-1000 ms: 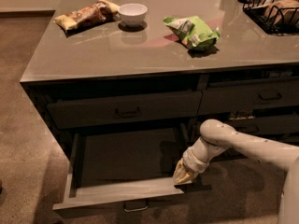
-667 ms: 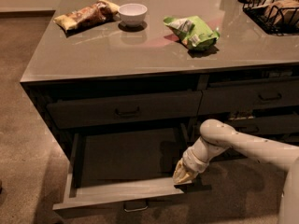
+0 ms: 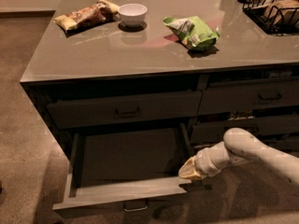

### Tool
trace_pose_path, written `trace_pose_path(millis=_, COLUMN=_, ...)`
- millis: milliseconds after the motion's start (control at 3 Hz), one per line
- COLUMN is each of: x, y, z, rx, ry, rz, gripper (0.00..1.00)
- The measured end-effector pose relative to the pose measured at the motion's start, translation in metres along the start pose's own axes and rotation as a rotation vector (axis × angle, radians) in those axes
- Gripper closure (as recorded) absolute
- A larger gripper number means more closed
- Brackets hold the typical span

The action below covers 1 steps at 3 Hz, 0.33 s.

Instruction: Open middle drawer

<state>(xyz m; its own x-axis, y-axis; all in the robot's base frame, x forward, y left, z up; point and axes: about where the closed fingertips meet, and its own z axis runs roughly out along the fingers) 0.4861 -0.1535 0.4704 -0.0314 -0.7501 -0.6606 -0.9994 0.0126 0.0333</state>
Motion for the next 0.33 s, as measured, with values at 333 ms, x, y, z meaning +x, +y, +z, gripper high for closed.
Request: trace_pose_path(millis=333, x=0.0019, y=0.0007, z=-0.0002, rx=0.004, ry=-0.003, rz=0.006, gripper=0.82)
